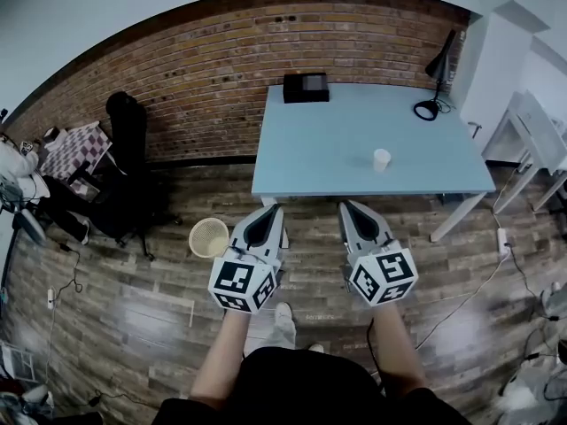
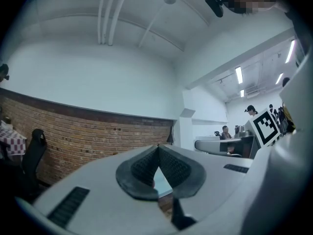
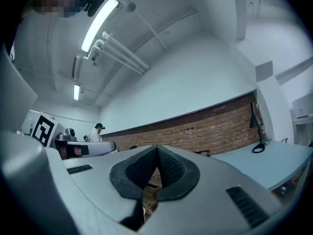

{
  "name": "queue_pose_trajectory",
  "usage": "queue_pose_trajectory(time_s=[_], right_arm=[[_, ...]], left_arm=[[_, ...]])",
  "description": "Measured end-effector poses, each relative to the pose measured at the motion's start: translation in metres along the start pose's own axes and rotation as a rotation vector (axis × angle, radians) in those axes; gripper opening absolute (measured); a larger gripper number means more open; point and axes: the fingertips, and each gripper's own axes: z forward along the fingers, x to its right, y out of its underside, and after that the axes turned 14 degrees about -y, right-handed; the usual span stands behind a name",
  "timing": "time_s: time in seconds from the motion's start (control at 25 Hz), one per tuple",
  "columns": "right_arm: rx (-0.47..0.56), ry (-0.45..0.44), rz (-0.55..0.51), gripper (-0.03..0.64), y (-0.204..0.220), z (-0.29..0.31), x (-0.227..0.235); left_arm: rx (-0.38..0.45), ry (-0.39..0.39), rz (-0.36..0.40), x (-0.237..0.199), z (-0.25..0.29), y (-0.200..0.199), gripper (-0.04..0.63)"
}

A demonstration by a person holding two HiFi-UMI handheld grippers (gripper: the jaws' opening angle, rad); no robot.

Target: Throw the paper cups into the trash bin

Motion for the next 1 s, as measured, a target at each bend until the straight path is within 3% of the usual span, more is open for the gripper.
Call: queue_pose_trajectory(time_s=[0.44, 1.0], right_arm=[[-0.001, 0.028, 0.014, -0.003, 0.009, 0.040, 0.032], [-0.032, 0.114, 0.045, -0.004, 0.017, 0.110, 0.075]], left_arm=[[-0.004, 0.039, -0.014, -0.020, 0.052, 0.006, 0.003], [-0.009, 0.170, -0.031, -0.058, 0.125, 0.002, 0.003]])
